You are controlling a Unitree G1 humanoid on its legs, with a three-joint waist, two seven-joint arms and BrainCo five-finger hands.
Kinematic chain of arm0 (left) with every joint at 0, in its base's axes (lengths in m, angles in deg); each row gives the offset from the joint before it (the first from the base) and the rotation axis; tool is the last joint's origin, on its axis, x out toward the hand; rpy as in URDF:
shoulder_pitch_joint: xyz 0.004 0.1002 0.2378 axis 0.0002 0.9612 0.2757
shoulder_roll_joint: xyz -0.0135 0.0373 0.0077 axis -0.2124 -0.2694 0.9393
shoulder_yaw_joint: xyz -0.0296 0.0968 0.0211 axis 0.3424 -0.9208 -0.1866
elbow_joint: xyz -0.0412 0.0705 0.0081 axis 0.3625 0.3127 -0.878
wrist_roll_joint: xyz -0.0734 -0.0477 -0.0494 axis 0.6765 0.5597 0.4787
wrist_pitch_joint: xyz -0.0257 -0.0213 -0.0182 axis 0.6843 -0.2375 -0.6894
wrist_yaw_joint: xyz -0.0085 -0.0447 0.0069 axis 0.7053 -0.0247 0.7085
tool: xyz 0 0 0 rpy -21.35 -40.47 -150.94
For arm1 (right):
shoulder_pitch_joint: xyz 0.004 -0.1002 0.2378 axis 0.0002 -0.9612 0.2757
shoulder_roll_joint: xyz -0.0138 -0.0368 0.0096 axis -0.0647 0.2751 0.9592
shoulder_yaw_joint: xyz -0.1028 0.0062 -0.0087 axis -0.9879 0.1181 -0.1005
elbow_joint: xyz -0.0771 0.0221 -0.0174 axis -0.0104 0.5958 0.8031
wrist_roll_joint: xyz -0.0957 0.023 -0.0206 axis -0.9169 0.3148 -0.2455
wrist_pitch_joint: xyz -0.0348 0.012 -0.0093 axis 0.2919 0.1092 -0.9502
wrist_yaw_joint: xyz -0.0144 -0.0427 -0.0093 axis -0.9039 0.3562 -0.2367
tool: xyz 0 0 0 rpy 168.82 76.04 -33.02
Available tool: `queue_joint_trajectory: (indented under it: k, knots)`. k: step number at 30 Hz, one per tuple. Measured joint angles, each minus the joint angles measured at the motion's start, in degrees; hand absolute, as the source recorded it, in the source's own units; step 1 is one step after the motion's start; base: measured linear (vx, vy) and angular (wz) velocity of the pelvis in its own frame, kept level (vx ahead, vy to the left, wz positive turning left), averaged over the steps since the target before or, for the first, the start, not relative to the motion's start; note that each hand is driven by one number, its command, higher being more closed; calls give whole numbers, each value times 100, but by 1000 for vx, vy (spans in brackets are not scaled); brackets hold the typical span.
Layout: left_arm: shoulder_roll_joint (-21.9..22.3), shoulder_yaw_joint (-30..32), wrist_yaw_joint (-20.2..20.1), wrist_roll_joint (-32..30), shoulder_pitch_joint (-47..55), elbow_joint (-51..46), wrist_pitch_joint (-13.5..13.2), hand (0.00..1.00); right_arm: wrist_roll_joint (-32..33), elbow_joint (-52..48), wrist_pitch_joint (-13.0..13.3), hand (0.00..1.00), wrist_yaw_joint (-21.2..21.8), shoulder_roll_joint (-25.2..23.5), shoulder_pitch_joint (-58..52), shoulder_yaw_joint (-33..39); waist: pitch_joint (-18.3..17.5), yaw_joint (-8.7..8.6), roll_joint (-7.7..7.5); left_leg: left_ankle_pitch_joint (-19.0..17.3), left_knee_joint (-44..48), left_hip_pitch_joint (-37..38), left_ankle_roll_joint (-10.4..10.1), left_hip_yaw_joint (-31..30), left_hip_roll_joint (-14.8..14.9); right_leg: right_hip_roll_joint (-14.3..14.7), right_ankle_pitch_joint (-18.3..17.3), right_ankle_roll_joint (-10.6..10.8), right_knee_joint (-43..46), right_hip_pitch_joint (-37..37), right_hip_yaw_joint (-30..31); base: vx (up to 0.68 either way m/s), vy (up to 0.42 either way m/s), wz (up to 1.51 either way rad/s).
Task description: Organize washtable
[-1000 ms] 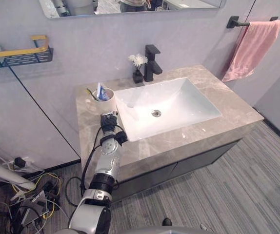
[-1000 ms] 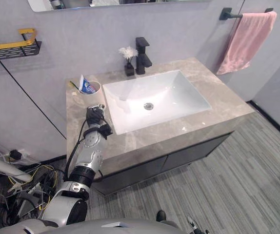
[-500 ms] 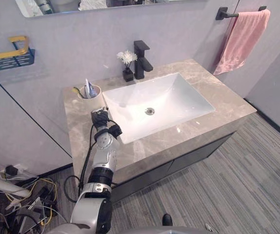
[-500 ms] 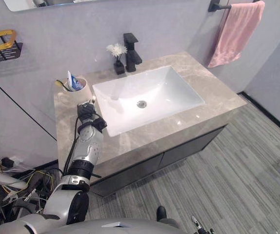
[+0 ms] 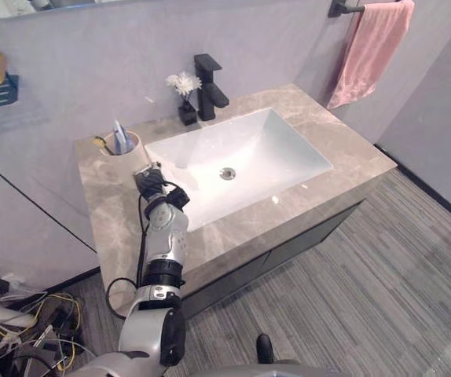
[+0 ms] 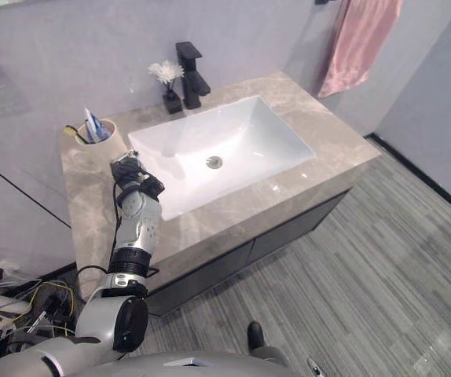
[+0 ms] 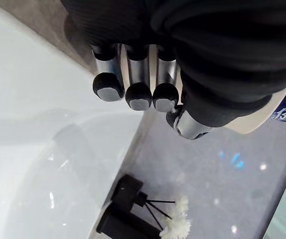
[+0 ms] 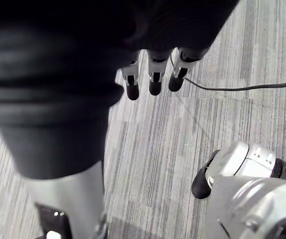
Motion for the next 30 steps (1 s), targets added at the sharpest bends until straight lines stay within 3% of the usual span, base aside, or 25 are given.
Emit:
queue_joint_trajectory:
  k: [15,23,26,30]
  knots:
    - [-3,108,34,-78,-120,-182,124,100,-2,-259,9,0,130,-28,-191,-43,44,-27,-35,-31,0,-36,-4,101,-6,20,6,7,118,-154,140,-2,2,-4]
    - [384,-1760,-389,-451,1237,-1711,81,100,-2,-21,22,0,155,-45,-199,-2,62,116,-11,-14,1,-5,24,-185,-6,-38,2,13,112,15,-81,11,15,17]
    - [186,-2564,-949,-446,1876,-2666,-92,100,-1,-8,29,0,160,-59,-282,95,46,179,18,-2,-2,-14,46,-381,-6,-80,-2,17,117,106,-262,-14,17,30]
    - [46,-3078,-1417,-445,2507,-3619,-277,100,1,203,57,0,160,-88,-371,324,-22,331,116,4,-4,-20,54,-586,0,-107,-19,34,120,208,-455,-3,5,30]
